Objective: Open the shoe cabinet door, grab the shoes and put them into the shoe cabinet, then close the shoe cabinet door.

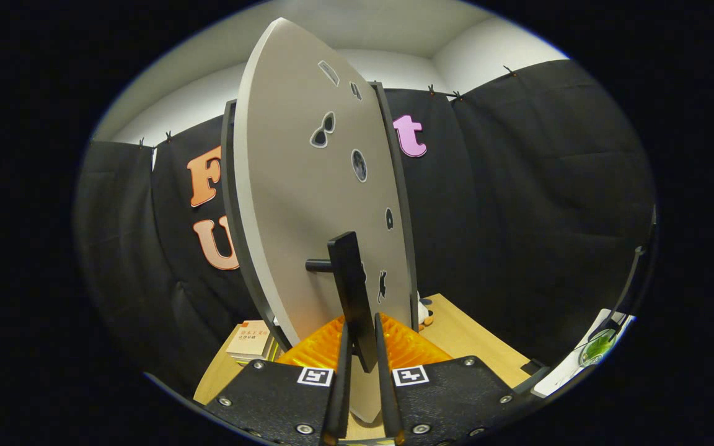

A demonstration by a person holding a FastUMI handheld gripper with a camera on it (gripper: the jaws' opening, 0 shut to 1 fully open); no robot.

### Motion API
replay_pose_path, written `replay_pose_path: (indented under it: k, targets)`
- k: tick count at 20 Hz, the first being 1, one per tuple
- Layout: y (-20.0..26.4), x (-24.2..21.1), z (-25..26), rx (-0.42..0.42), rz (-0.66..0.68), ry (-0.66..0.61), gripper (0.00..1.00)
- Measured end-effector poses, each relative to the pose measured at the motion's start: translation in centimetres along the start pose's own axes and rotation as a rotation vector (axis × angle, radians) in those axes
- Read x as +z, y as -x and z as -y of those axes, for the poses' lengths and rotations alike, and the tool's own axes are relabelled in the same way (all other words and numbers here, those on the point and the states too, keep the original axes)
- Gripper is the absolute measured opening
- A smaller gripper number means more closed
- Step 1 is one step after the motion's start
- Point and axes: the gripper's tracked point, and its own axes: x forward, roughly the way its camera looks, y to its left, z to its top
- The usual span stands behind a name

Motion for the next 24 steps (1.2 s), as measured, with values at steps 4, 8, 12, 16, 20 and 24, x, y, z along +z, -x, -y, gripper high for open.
replay_pose_path:
  k: [4,8,12,16,20,24]
  targets:
    - [0.4,0.0,1.0,-0.03,0.008,0.021,0.21]
    - [0.4,0.0,1.6,-0.075,0.006,0.019,0.21]
    - [0.2,-0.1,1.9,-0.118,0.006,-0.001,0.21]
    - [-0.1,-0.1,2.3,-0.16,0.0,0.008,0.21]
    - [-0.1,-0.3,2.6,-0.203,-0.004,-0.001,0.21]
    - [-0.2,0.0,2.9,-0.228,0.005,-0.027,0.21]
